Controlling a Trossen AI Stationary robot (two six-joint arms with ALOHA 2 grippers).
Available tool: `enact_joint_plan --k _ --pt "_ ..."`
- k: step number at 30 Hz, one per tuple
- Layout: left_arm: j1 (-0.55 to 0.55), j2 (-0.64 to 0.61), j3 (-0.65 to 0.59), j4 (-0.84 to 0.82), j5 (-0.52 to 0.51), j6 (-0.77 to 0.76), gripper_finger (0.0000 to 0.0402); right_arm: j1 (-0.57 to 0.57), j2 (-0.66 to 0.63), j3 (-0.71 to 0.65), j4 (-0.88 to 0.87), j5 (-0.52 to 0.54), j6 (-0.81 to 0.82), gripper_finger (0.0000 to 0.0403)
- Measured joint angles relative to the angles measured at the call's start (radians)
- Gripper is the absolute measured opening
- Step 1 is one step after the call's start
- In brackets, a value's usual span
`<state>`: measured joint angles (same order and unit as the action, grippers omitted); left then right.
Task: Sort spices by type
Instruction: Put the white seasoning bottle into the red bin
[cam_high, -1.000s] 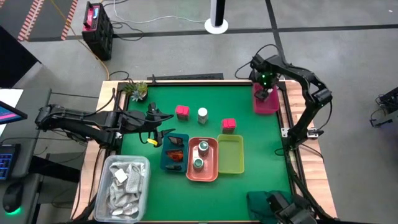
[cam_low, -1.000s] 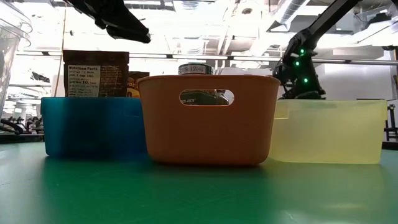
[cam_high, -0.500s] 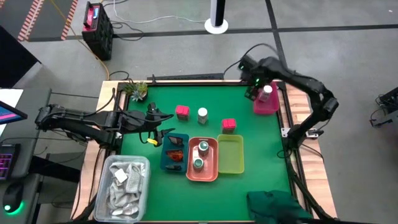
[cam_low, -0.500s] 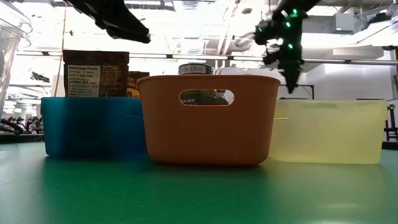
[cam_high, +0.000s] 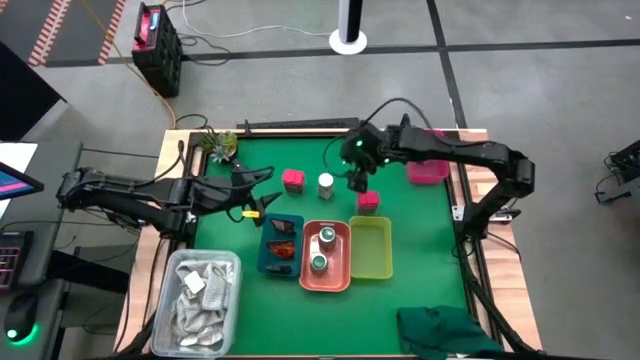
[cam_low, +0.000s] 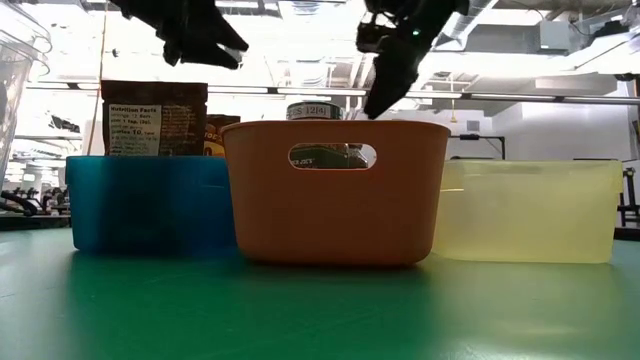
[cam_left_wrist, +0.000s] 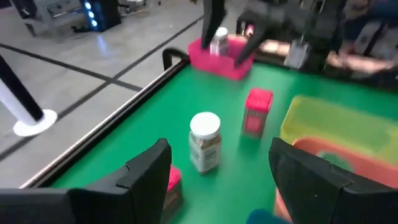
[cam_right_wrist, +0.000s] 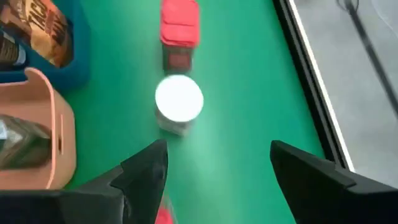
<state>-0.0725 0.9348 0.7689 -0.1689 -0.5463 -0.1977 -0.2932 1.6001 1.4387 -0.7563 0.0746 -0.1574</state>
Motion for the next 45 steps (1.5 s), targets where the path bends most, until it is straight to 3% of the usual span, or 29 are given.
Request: enact_joint_plan --k 6,12,17,25,34,45 --pt "-0.052 0.009 -0.017 0.14 -0.039 0.089 0.0256 0.026 0.095 0.007 0.064 -0.041 -0.008 0.0306" --pt "-0.105 0.012 -0.065 0.256 -0.092 0.119 0.0256 0.027 0.204 0.104 0.055 -0.05 -0.076 0.0307" --pt "-0.121 0.013 -0.092 0.241 -0.109 0.101 0.0256 0.027 0.281 0.17 0.044 -0.054 -0.173 0.0307" --pt "-0.121 0.011 -0.092 0.225 -0.126 0.125 0.0256 0.027 0.364 0.259 -0.026 -0.053 -0.2 0.0311" --pt "-0.121 0.011 -0.092 0.227 -0.126 0.164 0.0256 0.02 0.368 0.275 -0.033 -0.049 -0.207 0.0392" --pt "-0.121 0.011 -0.092 0.228 -0.124 0.167 0.0256 -0.013 0.424 0.276 -0.053 -0.05 -0.2 0.0399"
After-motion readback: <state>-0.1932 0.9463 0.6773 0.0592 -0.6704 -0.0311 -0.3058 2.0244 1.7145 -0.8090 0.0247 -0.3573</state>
